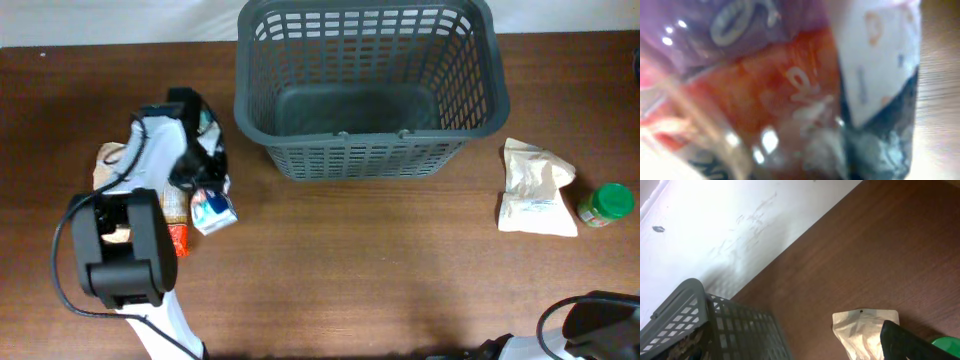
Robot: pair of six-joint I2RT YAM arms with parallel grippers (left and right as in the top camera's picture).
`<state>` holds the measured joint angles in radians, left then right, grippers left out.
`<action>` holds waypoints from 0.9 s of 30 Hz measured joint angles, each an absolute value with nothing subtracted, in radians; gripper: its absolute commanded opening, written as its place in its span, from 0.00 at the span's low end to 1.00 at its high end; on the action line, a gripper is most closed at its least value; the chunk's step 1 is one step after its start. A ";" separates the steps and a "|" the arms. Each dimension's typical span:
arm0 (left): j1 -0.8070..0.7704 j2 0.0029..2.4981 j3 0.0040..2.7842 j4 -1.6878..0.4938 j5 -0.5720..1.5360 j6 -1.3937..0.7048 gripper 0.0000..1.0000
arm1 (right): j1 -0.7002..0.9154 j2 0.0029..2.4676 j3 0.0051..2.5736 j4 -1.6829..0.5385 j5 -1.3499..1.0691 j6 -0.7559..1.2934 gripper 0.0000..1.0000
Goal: Pack container
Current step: 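Carry the tissue box into the basket and release it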
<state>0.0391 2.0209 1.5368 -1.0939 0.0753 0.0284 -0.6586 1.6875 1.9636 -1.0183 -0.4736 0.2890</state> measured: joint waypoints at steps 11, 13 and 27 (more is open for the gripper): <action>-0.017 1.896 2.267 -1.163 0.139 0.227 0.02 | -0.659 1.687 1.964 -1.019 -0.474 0.289 0.99; -0.064 1.868 2.345 -1.149 0.141 0.291 0.02 | -0.659 1.687 1.964 -1.020 -0.474 0.289 0.99; -0.455 1.980 2.474 -0.998 0.089 0.940 0.02 | -0.659 1.687 1.964 -1.019 -0.474 0.289 0.99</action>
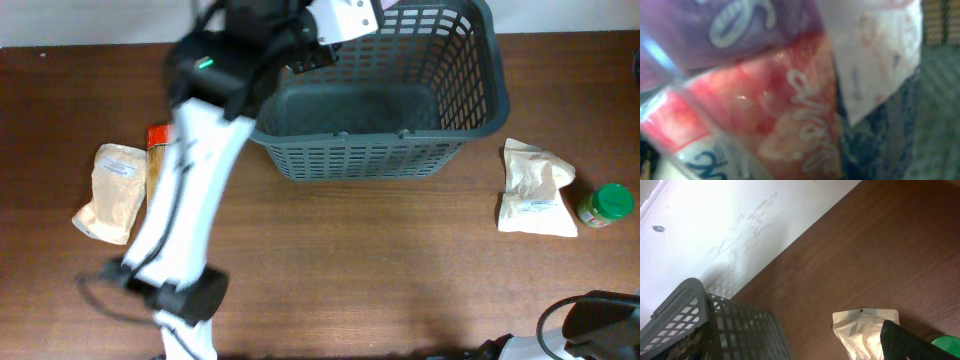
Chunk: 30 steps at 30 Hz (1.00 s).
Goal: Pack container
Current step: 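Carry the tissue box into the basket and release it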
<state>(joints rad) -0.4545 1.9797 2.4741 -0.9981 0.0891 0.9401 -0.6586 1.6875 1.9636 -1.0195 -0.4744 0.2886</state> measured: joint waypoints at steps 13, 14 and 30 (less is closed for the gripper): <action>-0.557 2.466 2.462 -0.846 -0.370 1.138 0.02 | -0.659 1.687 1.964 -1.019 -0.474 0.289 0.99; -0.562 2.473 2.463 -0.835 -0.377 1.145 0.02 | -0.659 1.687 1.964 -1.018 -0.474 0.288 0.99; -0.577 2.498 2.462 -0.925 -0.370 1.161 0.75 | -0.659 1.687 1.964 -1.019 -0.474 0.289 0.99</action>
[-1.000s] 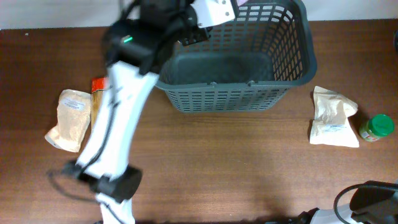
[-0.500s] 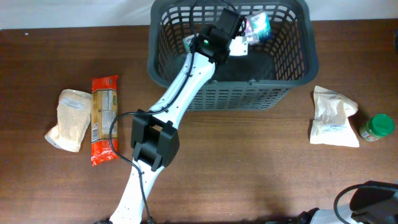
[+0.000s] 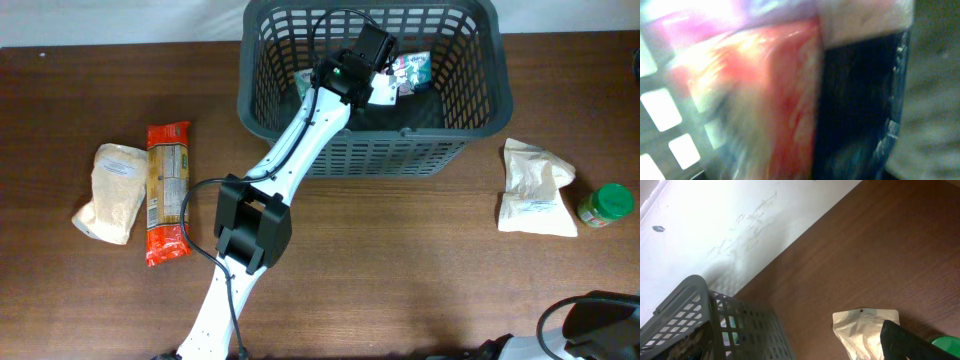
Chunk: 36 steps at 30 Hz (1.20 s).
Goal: Pack container
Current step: 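Carry the tissue box into the basket and release it, then grasp the orange snack bar pack with the left gripper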
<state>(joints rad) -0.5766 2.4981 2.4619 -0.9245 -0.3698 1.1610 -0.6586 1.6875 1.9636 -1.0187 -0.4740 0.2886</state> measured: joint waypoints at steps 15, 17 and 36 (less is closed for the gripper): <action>-0.536 1.964 2.457 -1.151 -0.311 0.546 0.99 | -0.659 1.687 1.964 -1.019 -0.474 0.289 0.99; -0.504 1.878 2.466 -1.245 -0.311 0.465 1.00 | -0.659 1.687 1.964 -1.019 -0.474 0.288 0.99; 0.135 1.851 1.719 -1.309 -0.129 -0.102 0.98 | -0.659 1.687 1.964 -1.018 -0.474 0.289 0.99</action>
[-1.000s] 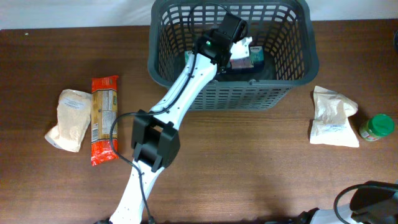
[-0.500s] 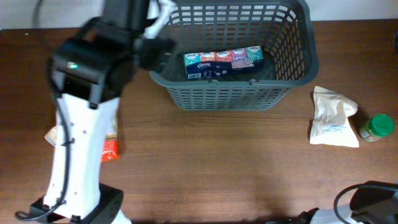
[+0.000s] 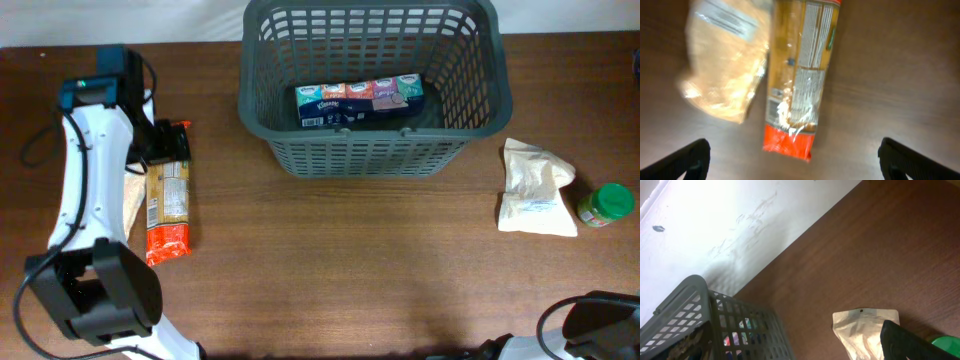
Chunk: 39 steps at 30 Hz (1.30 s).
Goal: Pack container
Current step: 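Grasp the orange snack bar pack with the left gripper, then place the snack bar pack into the basket beside the tissues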
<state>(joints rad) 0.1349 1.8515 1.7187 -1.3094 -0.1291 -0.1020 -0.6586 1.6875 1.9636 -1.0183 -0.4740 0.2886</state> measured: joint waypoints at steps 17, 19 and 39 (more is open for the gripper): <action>0.185 1.869 1.295 -0.896 -0.146 -0.075 0.98 | -0.659 1.687 1.964 -1.018 -0.474 0.289 0.99; 0.193 1.892 1.295 -0.895 -0.146 -0.075 0.98 | -0.659 1.687 1.964 -1.018 -0.474 0.289 0.99; 0.199 1.966 1.378 -0.986 -0.103 -0.001 0.02 | -0.659 1.687 1.964 -1.019 -0.474 0.289 0.99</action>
